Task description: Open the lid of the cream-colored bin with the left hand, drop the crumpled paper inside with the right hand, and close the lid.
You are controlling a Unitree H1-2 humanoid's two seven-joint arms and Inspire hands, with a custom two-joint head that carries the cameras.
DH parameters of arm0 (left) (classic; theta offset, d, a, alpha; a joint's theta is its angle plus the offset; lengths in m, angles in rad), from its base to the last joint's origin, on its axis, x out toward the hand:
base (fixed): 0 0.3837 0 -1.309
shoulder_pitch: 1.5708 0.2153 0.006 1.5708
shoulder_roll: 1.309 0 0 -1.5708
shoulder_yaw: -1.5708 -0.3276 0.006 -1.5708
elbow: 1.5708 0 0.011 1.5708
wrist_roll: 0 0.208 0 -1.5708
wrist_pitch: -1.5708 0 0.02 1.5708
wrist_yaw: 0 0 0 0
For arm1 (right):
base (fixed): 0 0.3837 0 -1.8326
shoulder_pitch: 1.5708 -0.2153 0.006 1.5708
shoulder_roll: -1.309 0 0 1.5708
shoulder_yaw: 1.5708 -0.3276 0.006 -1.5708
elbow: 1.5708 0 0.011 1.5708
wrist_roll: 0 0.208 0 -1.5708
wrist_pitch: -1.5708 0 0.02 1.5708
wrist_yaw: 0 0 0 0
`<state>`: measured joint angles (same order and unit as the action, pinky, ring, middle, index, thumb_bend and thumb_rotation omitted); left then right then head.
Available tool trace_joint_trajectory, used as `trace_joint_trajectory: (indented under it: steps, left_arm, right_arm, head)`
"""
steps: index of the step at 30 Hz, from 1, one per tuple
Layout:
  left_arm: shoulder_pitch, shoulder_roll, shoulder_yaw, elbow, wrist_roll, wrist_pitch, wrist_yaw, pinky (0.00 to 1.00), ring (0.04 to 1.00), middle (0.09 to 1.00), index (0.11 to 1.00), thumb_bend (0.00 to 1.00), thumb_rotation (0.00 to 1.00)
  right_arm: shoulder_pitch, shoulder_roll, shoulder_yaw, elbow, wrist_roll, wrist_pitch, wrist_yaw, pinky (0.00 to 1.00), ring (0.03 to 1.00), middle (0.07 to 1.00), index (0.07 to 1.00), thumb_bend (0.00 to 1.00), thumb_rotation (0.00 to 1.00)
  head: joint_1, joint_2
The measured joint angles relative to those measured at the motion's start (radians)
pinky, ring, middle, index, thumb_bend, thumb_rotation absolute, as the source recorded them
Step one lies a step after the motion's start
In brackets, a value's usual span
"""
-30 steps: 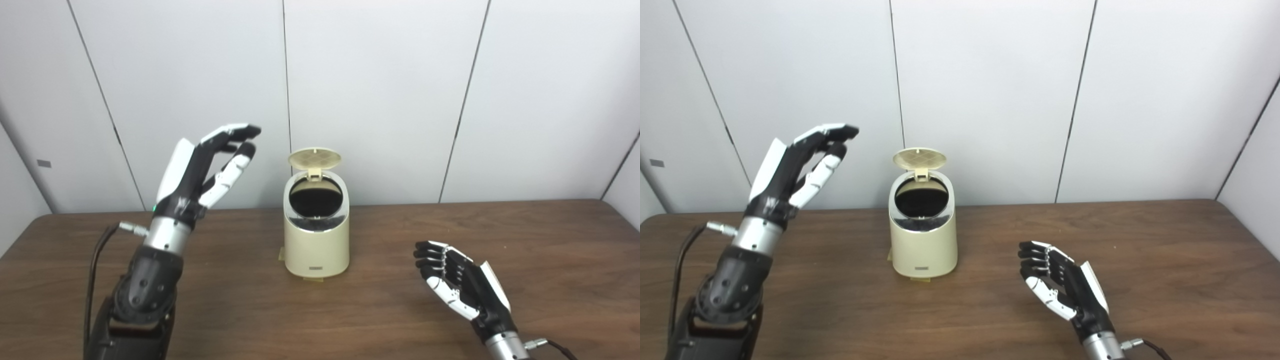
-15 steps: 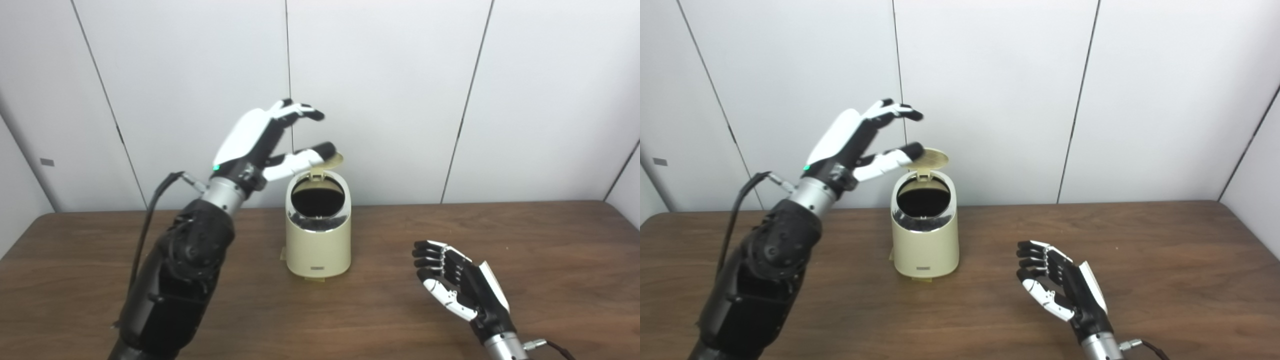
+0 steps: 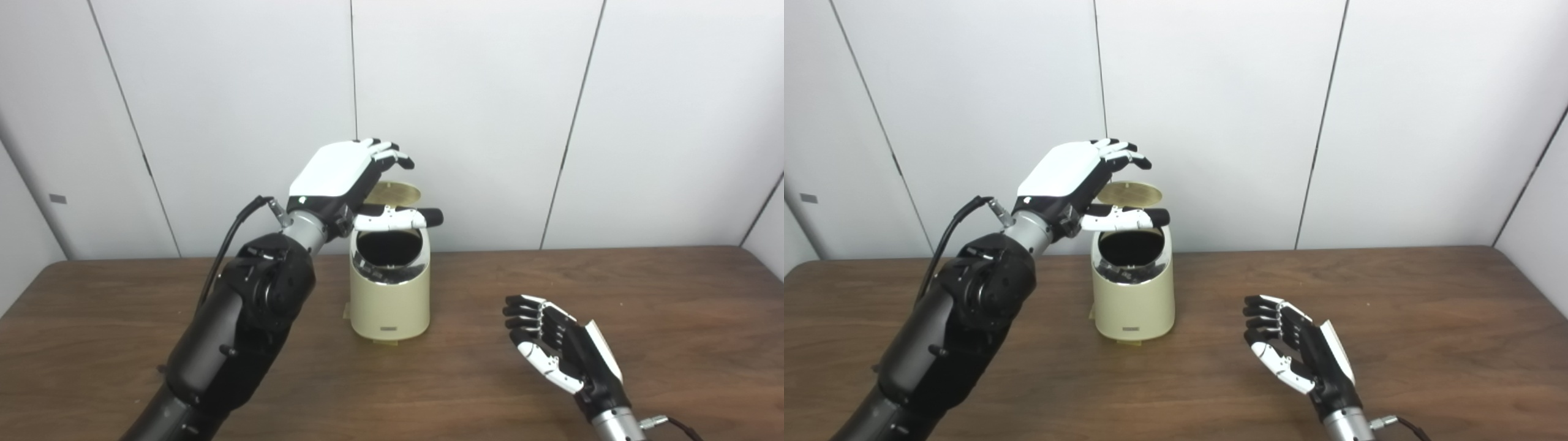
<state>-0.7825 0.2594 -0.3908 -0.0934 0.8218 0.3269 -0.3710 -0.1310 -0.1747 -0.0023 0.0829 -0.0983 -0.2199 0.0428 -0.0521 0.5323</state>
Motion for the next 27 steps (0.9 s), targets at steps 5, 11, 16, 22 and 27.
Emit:
trace_joint_trajectory:
  steps: [5, 11, 16, 22, 27]
  left_arm:
    - [0.001, -0.003, 0.0, 0.012, 0.009, 0.001, -0.002, 1.0, 0.999, 0.959, 0.848, 1.0, 0.98]
    - [0.004, -0.003, 0.002, 0.012, 0.018, 0.002, -0.011, 1.0, 0.997, 0.959, 0.851, 1.0, 0.98]
    - [0.004, -0.006, 0.004, 0.012, 0.036, 0.014, -0.022, 1.0, 0.965, 0.921, 0.8, 1.0, 0.96]
    - [0.004, -0.006, 0.002, 0.011, 0.077, 0.032, -0.039, 1.0, 0.905, 0.861, 0.76, 1.0, 0.96]
    - [0.012, -0.006, 0.001, 0.011, 0.081, 0.03, -0.041, 1.0, 0.895, 0.794, 0.758, 1.0, 0.97]
  right_arm:
    - [0.0, 0.0, 0.0, 0.0, 0.001, -0.001, 0.001, 0.6, 0.681, 0.722, 0.737, 0.19, 0.44]
    - [0.0, 0.0, 0.0, 0.0, 0.002, 0.0, 0.001, 0.6, 0.681, 0.72, 0.736, 0.2, 0.41]
    - [0.0, 0.0, 0.0, 0.0, -0.003, 0.0, 0.0, 0.6, 0.674, 0.721, 0.733, 0.2, 0.38]
    - [0.0, 0.001, 0.0, 0.001, -0.004, 0.0, 0.0, 0.62, 0.676, 0.716, 0.731, 0.21, 0.34]
    - [0.0, 0.001, 0.0, 0.0, -0.002, 0.0, 0.001, 0.6, 0.678, 0.722, 0.737, 0.21, 0.34]
  head:
    - [0.003, -0.005]
    - [0.003, -0.006]
    - [0.003, -0.005]
    - [0.003, -0.005]
    - [0.003, -0.002]
